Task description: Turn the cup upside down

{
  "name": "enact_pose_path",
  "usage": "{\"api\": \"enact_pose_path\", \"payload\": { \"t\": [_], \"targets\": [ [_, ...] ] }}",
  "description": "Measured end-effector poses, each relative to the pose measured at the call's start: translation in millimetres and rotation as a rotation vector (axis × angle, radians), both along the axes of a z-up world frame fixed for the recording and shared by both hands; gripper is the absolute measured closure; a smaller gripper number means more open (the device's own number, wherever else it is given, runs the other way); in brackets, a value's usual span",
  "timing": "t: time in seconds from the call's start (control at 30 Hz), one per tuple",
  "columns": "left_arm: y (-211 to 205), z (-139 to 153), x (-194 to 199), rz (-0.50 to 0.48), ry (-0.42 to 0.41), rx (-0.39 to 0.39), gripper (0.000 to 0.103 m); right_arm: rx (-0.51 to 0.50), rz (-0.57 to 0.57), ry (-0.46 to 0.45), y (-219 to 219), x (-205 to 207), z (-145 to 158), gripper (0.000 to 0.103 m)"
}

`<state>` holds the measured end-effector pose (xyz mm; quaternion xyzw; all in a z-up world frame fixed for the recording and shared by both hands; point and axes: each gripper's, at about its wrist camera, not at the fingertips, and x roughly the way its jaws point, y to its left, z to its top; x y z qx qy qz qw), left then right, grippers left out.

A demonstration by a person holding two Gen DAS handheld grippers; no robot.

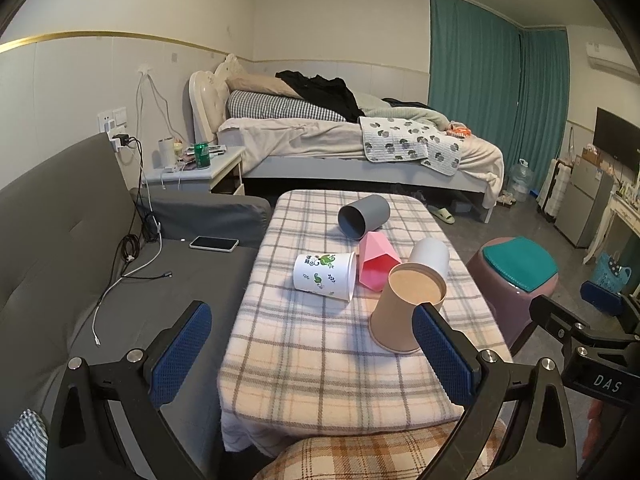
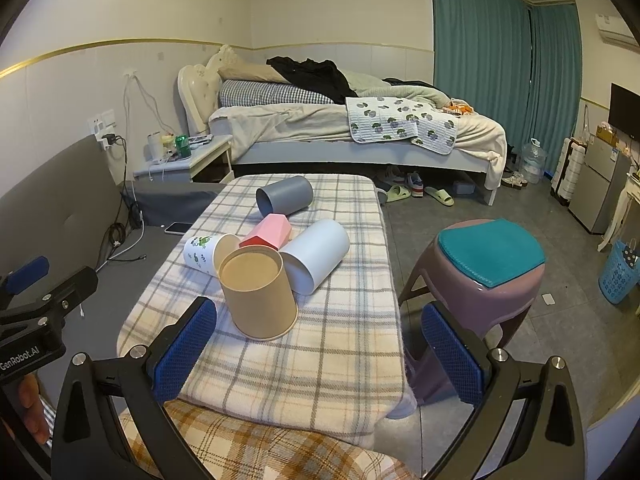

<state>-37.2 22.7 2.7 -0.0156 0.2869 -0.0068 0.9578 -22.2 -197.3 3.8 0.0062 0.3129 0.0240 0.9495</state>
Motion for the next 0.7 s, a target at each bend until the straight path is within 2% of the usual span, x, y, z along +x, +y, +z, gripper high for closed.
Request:
{"api": "enact_pose_path", "payload": {
  "t": [0.7],
  "targets": [
    [1.2, -0.5, 0.8, 0.000, 0.005, 0.000, 0.000, -0.002, 0.005, 0.007, 0.5, -0.1, -4.9, 0.000]
  ]
}}
